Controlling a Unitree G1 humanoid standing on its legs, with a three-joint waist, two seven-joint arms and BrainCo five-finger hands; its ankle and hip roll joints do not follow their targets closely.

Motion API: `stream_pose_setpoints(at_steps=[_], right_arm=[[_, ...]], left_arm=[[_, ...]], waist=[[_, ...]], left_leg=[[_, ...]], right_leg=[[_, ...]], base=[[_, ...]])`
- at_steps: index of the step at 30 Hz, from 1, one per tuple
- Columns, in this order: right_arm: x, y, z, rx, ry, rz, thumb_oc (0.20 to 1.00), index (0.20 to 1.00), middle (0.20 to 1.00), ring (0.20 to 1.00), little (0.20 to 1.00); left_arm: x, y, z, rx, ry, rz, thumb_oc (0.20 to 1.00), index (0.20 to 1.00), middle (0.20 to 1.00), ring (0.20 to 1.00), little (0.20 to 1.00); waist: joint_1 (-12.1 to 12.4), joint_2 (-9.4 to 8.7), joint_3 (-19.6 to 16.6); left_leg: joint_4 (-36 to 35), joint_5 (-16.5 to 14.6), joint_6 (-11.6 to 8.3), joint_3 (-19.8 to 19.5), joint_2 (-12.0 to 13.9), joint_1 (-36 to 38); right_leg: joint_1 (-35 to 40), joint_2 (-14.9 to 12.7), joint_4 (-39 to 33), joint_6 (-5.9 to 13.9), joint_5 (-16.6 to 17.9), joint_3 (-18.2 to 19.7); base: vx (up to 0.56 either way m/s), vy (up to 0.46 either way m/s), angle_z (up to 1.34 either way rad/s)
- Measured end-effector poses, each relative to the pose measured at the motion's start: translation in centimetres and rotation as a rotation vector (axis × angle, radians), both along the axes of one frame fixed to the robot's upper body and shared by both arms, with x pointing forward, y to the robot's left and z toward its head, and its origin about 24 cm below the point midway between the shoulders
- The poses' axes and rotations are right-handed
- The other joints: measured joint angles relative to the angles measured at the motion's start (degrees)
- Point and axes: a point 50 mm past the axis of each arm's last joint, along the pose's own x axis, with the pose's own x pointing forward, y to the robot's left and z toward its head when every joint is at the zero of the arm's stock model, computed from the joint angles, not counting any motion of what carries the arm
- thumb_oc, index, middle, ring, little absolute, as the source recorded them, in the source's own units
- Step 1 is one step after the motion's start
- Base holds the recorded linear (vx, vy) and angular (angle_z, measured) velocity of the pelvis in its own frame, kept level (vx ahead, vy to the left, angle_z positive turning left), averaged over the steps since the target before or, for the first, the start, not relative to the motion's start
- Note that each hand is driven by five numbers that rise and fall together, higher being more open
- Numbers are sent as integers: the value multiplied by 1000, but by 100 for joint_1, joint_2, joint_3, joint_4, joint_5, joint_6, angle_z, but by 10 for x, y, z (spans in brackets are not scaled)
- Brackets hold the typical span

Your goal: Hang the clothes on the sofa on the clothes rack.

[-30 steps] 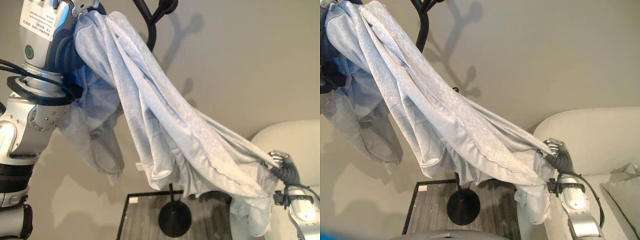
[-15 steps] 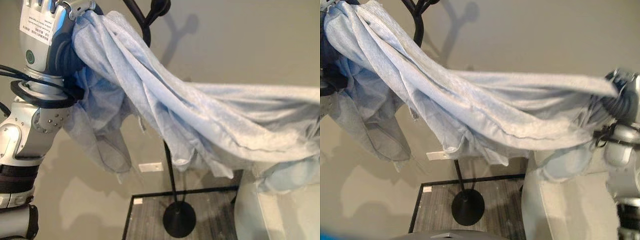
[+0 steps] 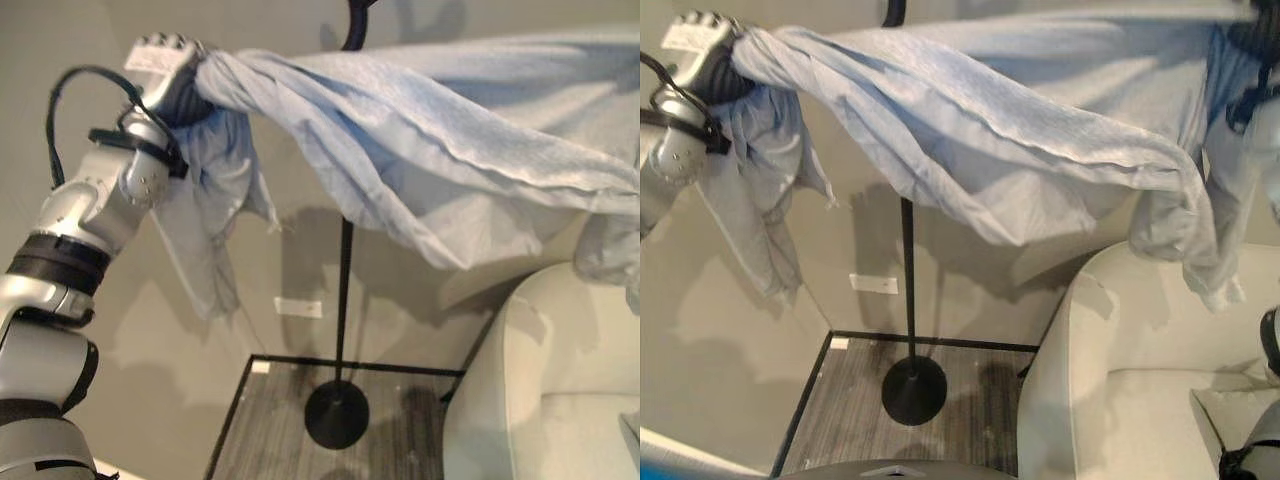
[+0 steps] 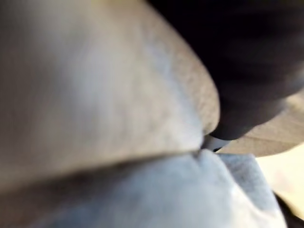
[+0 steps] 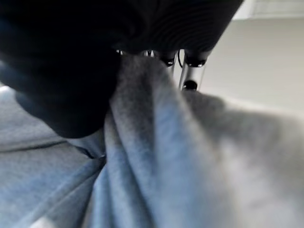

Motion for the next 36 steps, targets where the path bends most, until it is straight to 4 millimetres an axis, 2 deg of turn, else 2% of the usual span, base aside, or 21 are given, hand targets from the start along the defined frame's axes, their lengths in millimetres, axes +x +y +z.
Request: stream_pose_setpoints(at_steps=[2,4,7,8,10,11,12,13,14,15,17,19,23,26,31,32,33,36], right_arm=[[9,5,2,8,24,-15,200,200,200,200,200],[13,5,-5,46,35,-8,200,200,200,200,200],[22,-6,-35,114,128,-39,200,200,200,200,200],[25,-11,-57,131,193,-54,200,200,200,200,200],[28,-11,-84,173,247,-35,200,200,200,200,200],[29,-12,-111,200,297,-20,200,200,200,200,200],[28,-12,-123,201,331,-22,200,200,200,200,200],[28,-11,-145,220,386,-15,200,200,200,200,200],[29,-4,-158,258,393,21,200,200,200,200,200],[27,5,-182,293,435,60,200,200,200,200,200],[25,10,-205,308,508,77,200,200,200,200,200],[24,24,-219,328,535,141,200,200,200,200,200],[17,39,-240,359,580,223,200,200,200,200,200],[2,49,-262,416,603,301,200,200,200,200,200],[-14,69,-282,498,620,401,200,200,200,200,200],[-18,73,-286,532,610,423,200,200,200,200,200],[-24,77,-296,560,630,448,200,200,200,200,200],[-37,94,-315,610,680,505,200,200,200,200,200]], left_arm=[[4,-1,0,-77,10,-8,200,200,200,200,200],[6,-3,-1,-103,13,-19,200,200,200,200,200],[12,-16,-15,-169,53,-81,200,200,200,200,200],[11,-19,-27,-175,85,-105,200,200,200,200,200],[6,-18,-47,-200,128,-123,200,200,200,200,200],[0,-16,-71,-252,167,-141,200,200,200,200,200],[-2,-16,-82,-257,196,-145,200,200,200,200,200],[-7,-15,-102,-262,261,-148,200,200,200,200,200],[-13,-13,-113,-291,277,-151,200,200,200,200,200],[-21,-11,-130,-338,305,-154,200,200,200,200,200],[-24,-11,-143,-353,342,-156,200,200,200,200,200],[-30,-10,-147,-391,329,-168,200,200,200,200,200],[-39,-6,-157,-439,331,-166,200,200,200,200,200],[-51,0,-173,-498,345,-152,200,200,200,200,200],[-67,1,-196,-634,354,-154,200,200,200,200,200],[-70,-1,-201,-699,344,-160,269,269,269,269,269],[-74,-8,-214,-773,365,-174,1000,1000,1000,1000,1000],[-86,-20,-244,-910,447,-190,1000,1000,1000,1000,1000]], waist=[[94,23,1],[268,80,37],[408,175,94],[424,245,120],[448,317,123],[450,399,127],[467,445,131],[480,534,168],[442,571,184],[400,626,215],[423,705,255],[398,745,299],[396,736,317],[374,701,378],[241,623,469],[229,623,469],[221,624,487],[179,627,500]], left_leg=[[-15,65,-15,-101,27,-176],[-62,195,34,-169,52,-440],[-126,376,187,-253,22,-858],[-135,416,235,-249,18,-979],[-154,439,266,-233,9,-1030],[-185,442,264,-224,2,-1021],[-198,448,265,-223,-3,-1031],[-199,453,272,-198,0,-1045],[-201,457,277,-157,-1,-1034],[-204,457,277,-83,2,-1019],[-205,459,280,-71,14,-1090],[-206,463,284,-46,26,-1120],[-206,463,285,56,28,-1107],[-208,463,285,73,37,-1050],[-238,462,283,90,87,-895],[-248,461,282,92,88,-867],[-298,475,258,104,93,-805],[-312,483,247,117,113,-784]], right_leg=[[-114,29,-2,-4,-26,-76],[-407,39,104,-55,-59,-98],[-797,-21,318,-120,-118,-174],[-895,-31,342,-131,-126,-217],[-952,-44,384,-126,-152,-226],[-969,-57,404,-127,-175,-227],[-983,-60,409,-127,-174,-227],[-1002,-60,412,-128,-178,-227],[-1004,-65,407,-129,-179,-226],[-1005,-69,400,-131,-181,-214],[-1083,-68,406,-139,-185,-206],[-1130,-68,406,-141,-184,-198],[-1138,-69,385,-142,-185,-187],[-1079,-60,354,-143,-183,-187],[-886,59,161,-154,-142,-195],[-852,72,123,-157,-126,-194],[-791,112,60,-153,-107,-194],[-749,178,-44,-170,-55,-194]], base=[[-33,-142,23],[-72,-110,21],[-28,-109,29],[12,-75,18],[3,-53,6],[0,0,0],[-18,-32,-1],[0,0,0],[-13,-12,-6],[-24,-6,-5],[-30,-11,-4],[-13,-14,-5],[6,-7,-4],[0,0,0],[-1,2,-2],[-6,-7,-4],[0,0,0],[-2,-1,-2]])
